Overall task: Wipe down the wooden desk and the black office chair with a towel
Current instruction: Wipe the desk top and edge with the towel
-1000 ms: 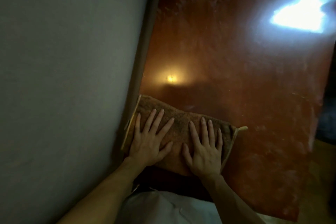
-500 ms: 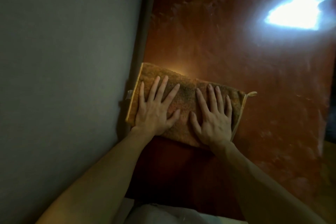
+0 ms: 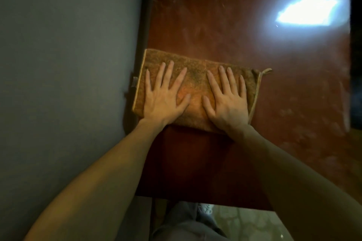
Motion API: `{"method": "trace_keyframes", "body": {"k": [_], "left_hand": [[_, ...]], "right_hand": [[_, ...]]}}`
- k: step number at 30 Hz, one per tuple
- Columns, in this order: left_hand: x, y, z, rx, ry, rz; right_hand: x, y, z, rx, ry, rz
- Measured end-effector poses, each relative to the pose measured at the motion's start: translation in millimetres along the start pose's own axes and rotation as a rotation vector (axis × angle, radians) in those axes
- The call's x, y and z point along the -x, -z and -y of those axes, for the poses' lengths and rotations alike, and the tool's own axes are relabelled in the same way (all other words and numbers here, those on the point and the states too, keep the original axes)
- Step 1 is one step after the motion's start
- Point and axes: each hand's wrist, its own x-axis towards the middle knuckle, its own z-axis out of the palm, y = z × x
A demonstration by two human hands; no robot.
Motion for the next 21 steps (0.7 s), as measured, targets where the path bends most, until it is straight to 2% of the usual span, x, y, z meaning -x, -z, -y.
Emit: {"method": "trace_keyframes", "body": {"k": [7,21], "left_hand": [[57,-1,-16,0.007,0.008,0.021],[181,-12,-37,0.007,0.137,0.079]], "right_hand": [[75,-3,17,0.022,-0.017,0.019],[163,2,42,-0.016,0.071,0.136]]}}
